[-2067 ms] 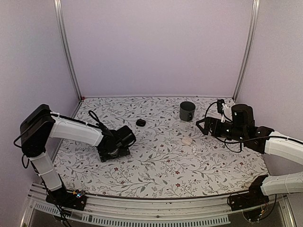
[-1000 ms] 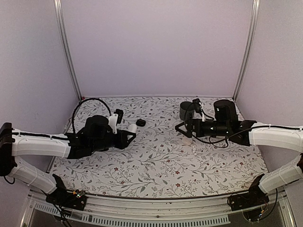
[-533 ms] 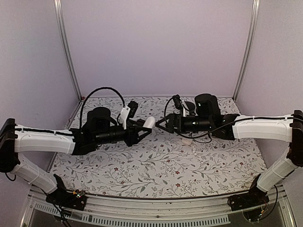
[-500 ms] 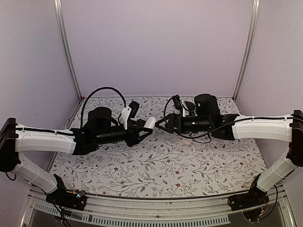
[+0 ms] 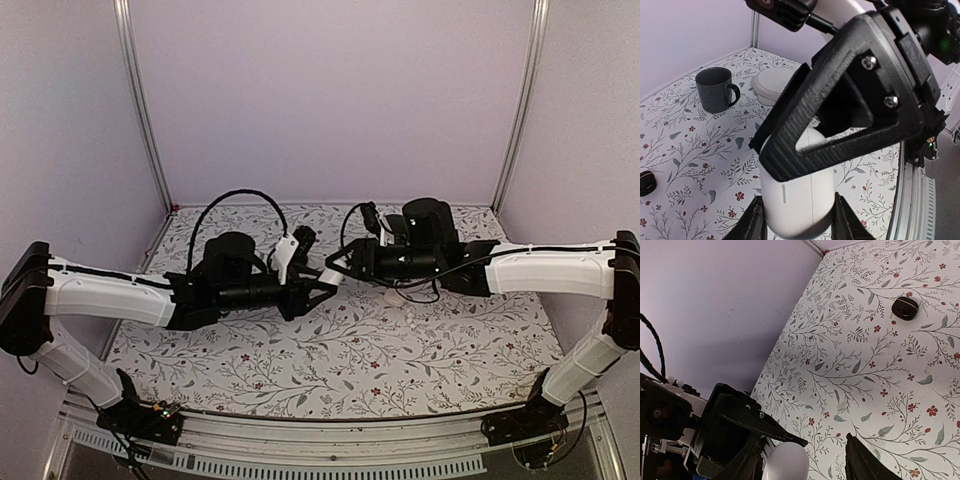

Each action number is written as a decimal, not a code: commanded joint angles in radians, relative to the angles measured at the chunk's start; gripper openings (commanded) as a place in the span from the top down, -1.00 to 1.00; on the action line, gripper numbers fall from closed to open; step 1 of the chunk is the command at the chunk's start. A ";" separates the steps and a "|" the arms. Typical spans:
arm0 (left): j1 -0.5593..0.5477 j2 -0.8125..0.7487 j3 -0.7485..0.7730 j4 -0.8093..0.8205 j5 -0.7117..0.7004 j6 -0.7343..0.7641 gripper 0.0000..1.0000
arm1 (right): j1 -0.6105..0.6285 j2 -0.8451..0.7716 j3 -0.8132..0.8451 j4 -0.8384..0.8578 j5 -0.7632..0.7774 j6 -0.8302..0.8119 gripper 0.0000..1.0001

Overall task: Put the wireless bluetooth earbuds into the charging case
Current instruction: Pass from the left arm to the right

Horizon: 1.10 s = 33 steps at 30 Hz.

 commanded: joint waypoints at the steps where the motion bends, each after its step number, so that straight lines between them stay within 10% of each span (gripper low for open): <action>1: -0.021 0.014 0.027 0.017 -0.014 0.023 0.62 | 0.011 0.024 0.025 0.006 -0.015 0.033 0.01; 9: -0.019 0.012 0.027 0.016 -0.025 0.020 0.42 | 0.010 0.001 0.012 0.009 -0.053 0.036 0.69; 19: -0.017 -0.012 -0.013 0.050 0.018 -0.014 -0.78 | -0.017 -0.035 0.004 0.081 -0.084 0.050 0.93; 33: 0.070 -0.094 -0.127 0.414 0.342 -0.294 -0.68 | -0.062 -0.216 -0.173 0.473 -0.194 -0.112 0.94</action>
